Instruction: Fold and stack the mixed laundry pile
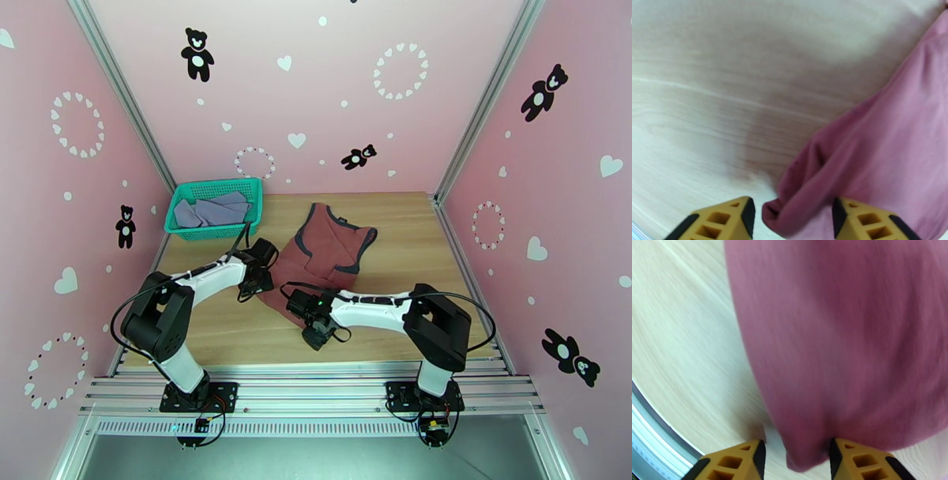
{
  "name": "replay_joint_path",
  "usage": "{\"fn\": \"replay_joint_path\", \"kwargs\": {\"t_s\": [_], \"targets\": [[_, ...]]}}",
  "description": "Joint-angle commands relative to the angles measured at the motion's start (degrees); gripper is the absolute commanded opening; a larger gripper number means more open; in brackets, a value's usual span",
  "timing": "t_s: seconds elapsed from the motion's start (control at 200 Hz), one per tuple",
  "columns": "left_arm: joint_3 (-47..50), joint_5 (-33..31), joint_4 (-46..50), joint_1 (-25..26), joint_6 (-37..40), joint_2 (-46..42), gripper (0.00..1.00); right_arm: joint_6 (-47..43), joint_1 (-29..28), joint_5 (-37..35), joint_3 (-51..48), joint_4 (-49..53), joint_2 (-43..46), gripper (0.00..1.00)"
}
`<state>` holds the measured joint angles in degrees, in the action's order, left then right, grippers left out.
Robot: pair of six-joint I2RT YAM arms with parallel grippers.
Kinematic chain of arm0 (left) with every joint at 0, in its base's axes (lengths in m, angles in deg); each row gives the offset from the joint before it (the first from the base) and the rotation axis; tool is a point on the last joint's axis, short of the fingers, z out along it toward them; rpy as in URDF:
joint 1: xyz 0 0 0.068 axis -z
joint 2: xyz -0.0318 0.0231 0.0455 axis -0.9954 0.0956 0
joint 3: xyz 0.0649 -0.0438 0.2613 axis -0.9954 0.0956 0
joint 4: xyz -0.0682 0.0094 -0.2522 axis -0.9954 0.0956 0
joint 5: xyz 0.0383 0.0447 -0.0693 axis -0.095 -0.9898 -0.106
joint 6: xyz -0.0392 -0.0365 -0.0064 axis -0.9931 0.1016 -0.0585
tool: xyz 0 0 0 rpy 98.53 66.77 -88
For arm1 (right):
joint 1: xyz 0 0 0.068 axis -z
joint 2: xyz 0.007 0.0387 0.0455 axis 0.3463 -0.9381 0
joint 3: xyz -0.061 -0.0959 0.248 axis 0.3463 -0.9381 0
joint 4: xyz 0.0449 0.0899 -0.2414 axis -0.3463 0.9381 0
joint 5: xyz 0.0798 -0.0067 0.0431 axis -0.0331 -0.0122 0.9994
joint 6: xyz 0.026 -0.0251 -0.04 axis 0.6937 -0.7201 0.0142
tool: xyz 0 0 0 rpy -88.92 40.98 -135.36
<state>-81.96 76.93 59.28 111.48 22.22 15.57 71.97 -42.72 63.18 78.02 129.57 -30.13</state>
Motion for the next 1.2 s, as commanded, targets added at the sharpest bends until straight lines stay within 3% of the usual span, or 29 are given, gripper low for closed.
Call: {"fn": "replay_joint_path", "kwargs": {"t_s": [0.0, 0.11, 0.15, 0.3, 0.38, 0.485, 0.575, 0.676, 0.911, 1.196], "targets": [[-0.96, -1.93, 2.96, -0.16, 0.96, -1.58, 0.62, 0.27, -0.21, 0.72, -1.06, 3.45, 4.77, 0.56], [0.21, -1.3, 2.58, -0.15, 0.65, -2.27, 0.61, 0.46, 0.58, 1.88, -0.92, 3.46, 7.36, 0.58], [0.41, -1.23, 2.64, -0.21, 0.53, -2.71, 0.56, 1.05, 1.52, 2.11, -0.9, 3.37, 8.3, 0.59], [-1.78, -1.85, 4.66, -0.48, 1.15, -3.56, 0.54, 3.51, 10.6, 4.42, -0.4, 1.62, 12.74, 0.59], [-7.58, -0.68, 5.48, -1.09, 3.48, -2.77, 0.56, 5.25, 18.37, 6.09, 0.13, -0.09, 15.93, 0.62], [-20.08, 3.25, 6.9, -1.2, 9.08, 2.72, 0.67, 7.91, 28.37, 7.63, 1.09, -2.49, 18.64, 0.69], [-29.35, 7.19, 9.42, -1.43, 10.89, 9.58, 0.66, 9.89, 33.68, 10.14, 1.88, -3.49, 18.29, 0.7], [-30.16, 8.12, 9.49, -1.12, 10.58, 12.13, 0.64, 12.0, 33.72, 12.0, 0.09, -4.64, 17.91, 0.7], [-17.46, 5.98, 5.53, -1.3, 9.87, 10.09, 0.65, 21.34, 31.5, 15.68, -15.45, -18.22, 14.92, 0.66], [-11.68, 3.28, 2.53, -1.86, 10.28, 9.93, 0.64, 23.8, 27.43, 12.25, -13.31, -20.98, 8.63, 0.61]]}}
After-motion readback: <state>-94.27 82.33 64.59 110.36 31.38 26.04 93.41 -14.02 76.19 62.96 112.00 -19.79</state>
